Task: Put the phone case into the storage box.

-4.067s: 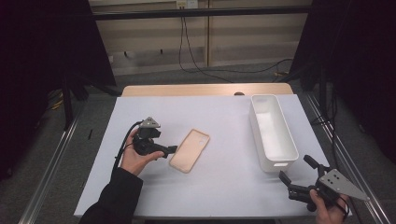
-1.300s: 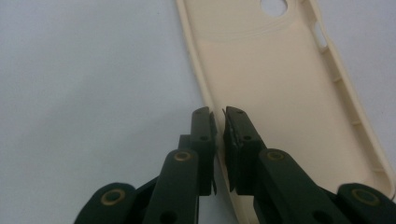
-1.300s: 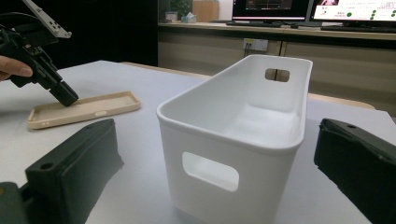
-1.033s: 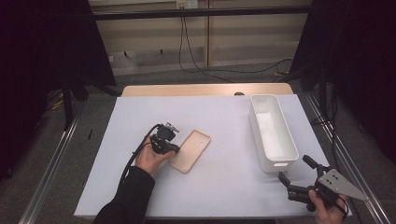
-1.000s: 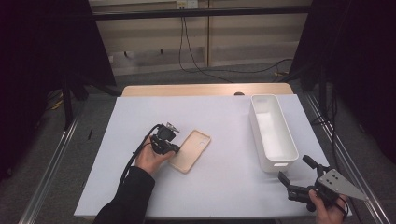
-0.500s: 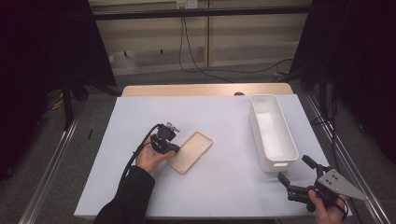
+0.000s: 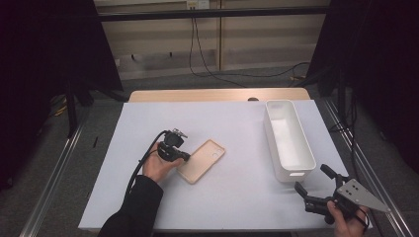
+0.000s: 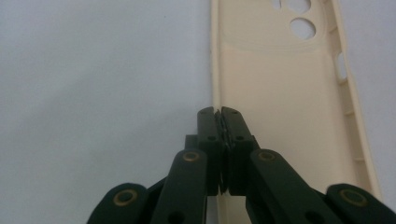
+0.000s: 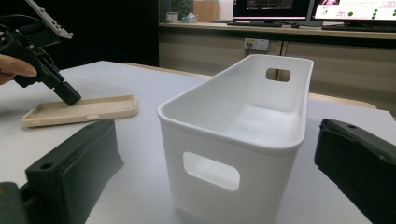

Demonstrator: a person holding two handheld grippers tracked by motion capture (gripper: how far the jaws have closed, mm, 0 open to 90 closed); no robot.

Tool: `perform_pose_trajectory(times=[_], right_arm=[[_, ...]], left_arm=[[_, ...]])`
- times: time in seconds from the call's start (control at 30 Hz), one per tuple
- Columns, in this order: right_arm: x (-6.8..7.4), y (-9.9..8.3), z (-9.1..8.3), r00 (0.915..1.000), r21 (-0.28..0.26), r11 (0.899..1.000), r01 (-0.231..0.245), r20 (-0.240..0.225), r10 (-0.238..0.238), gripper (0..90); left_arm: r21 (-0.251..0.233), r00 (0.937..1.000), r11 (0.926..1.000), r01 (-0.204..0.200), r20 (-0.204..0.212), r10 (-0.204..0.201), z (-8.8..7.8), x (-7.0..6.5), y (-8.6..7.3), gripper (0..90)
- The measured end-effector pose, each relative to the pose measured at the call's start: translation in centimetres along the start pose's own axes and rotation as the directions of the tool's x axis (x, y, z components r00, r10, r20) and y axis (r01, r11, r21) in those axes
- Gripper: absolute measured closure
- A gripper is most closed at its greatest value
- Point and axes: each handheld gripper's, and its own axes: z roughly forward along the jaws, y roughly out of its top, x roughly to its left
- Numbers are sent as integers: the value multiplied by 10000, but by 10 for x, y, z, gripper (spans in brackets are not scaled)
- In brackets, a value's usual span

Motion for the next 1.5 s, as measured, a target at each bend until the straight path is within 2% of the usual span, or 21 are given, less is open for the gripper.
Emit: perform_pose_trajectory(times=[0.27,0.47,0.5,0.53,0.57,0.73,0.77,0.8,0.93,0.97,1.03,1.07,1.13,1.17,1.27,1.33,1.37,1.4,1.43,1.47,1.5], right_arm=[[1,0,0,10000,49,10000,36,-19,-36,0],[0,0,0,10000,54,10000,34,-21,-34,0],[0,0,0,10000,61,10000,34,6,-34,0],[0,0,0,10000,57,10000,30,6,-30,0],[0,0,0,10000,57,10000,30,6,-30,0],[0,0,0,10000,53,10000,39,-27,-39,0],[0,0,0,10000,53,10000,39,-27,-39,0],[0,0,0,10000,55,10000,40,-19,-39,0],[1,0,-1,10000,65,10000,20,-7,-20,0],[1,0,-1,10000,51,10000,-5,6,5,0],[0,0,0,10000,48,10000,0,10,0,0],[1,0,0,10000,8,10000,-3,15,3,0],[0,0,-1,10000,-1,10000,-6,27,6,0],[0,0,-1,10000,-22,10000,5,35,-5,0],[0,0,-1,10000,-26,10000,-43,49,44,0],[0,0,-1,10000,-37,10000,-19,32,19,0],[0,0,-1,10000,-37,10000,-19,32,19,0],[0,0,-1,10000,-45,10000,-42,14,42,0],[0,0,-1,10000,-45,10000,-42,14,42,0],[0,0,0,10000,-32,10000,-30,12,30,0],[1,1,0,10000,-30,10000,-15,12,15,0]], left_arm=[[-212,9995,9998,16,-310,-23,-3,-1,-1,880],[-718,9989,9972,188,-423,-219,-10,1,-2,880],[-1003,9987,9943,353,-327,-388,-12,1,-3,879],[-1003,9987,9943,353,-327,-388,-12,1,-3,879],[-1112,9981,9923,544,-238,-574,-13,1,-3,879],[-1773,9956,9818,681,-510,-783,-18,0,-6,880],[-1773,9956,9818,681,-510,-783,-18,0,-6,879],[-2077,9962,9758,678,-389,-775,-20,1,-7,879],[-2334,9965,9706,593,-430,-712,-25,2,-8,879],[-2572,9964,9646,581,-446,-719,-26,1,-10,879],[-2629,9965,9634,527,-493,-680,-28,2,-10,879],[-2923,9963,9552,458,-567,-652,-29,1,-11,879],[-2998,9961,9533,361,-658,-585,-31,1,-11,879],[-3306,9960,9430,383,-641,-629,-32,-1,-11,879],[-3399,9961,9398,350,-645,-605,-33,0,-11,879],[-3693,9950,9289,282,-789,-616,-34,-1,-13,879],[-3693,9950,9289,282,-789,-616,-34,-1,-13,879],[-3924,9949,9196,185,-843,-560,-34,-2,-15,879],[-3924,9949,9196,185,-843,-560,-34,-2,-15,879],[-4132,9949,9105,150,-850,-550,-35,-3,-17,879],[-4132,9949,9105,150,-850,-550,-35,-3,-17,879]])
